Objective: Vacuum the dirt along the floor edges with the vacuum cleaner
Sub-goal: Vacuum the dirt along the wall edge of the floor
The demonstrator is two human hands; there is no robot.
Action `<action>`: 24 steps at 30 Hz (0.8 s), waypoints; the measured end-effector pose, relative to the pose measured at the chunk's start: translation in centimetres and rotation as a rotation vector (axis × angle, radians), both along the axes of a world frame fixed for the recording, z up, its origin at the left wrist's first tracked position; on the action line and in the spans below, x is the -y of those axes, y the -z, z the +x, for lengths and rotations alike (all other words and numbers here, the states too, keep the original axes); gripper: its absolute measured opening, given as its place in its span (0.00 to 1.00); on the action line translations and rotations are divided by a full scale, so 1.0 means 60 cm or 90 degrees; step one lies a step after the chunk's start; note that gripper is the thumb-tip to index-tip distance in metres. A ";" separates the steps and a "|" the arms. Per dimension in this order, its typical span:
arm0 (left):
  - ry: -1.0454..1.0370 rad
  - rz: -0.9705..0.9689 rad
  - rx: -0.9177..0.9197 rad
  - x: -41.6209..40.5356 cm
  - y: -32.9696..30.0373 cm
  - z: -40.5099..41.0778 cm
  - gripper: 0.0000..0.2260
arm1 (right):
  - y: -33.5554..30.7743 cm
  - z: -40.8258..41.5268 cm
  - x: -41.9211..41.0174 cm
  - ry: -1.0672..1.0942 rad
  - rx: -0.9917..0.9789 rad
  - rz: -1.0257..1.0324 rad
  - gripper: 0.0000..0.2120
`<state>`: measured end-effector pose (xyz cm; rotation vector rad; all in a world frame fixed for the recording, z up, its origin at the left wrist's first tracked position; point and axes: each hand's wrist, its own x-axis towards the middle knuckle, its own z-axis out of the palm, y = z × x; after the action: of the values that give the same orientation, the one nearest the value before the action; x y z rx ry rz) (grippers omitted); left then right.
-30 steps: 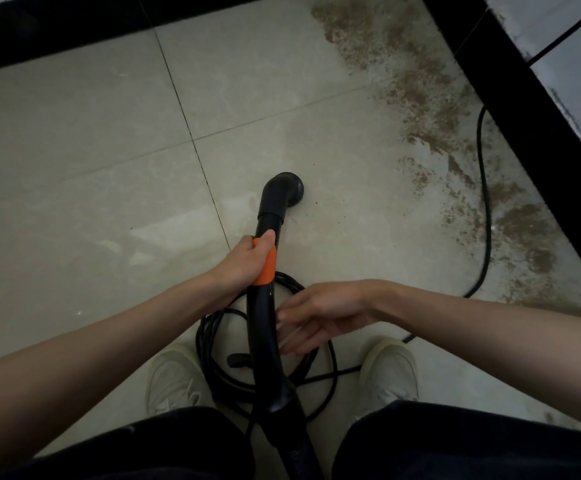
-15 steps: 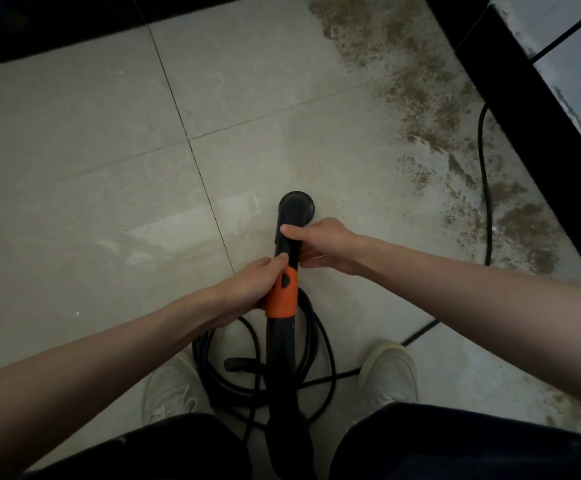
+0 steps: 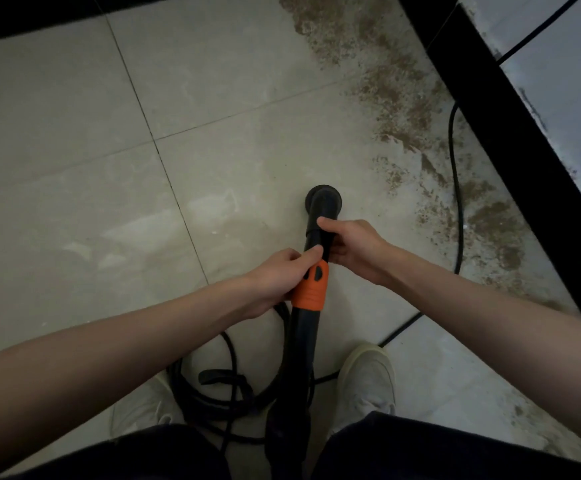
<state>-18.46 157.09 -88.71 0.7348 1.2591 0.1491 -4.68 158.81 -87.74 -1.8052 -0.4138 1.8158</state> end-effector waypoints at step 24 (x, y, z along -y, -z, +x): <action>0.123 -0.068 0.075 -0.014 0.005 0.012 0.13 | -0.005 0.038 0.028 0.046 -0.050 -0.027 0.12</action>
<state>-17.76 157.95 -88.98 0.7408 1.0690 -0.0321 -2.38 157.14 -87.42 -1.7477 -0.2783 1.8507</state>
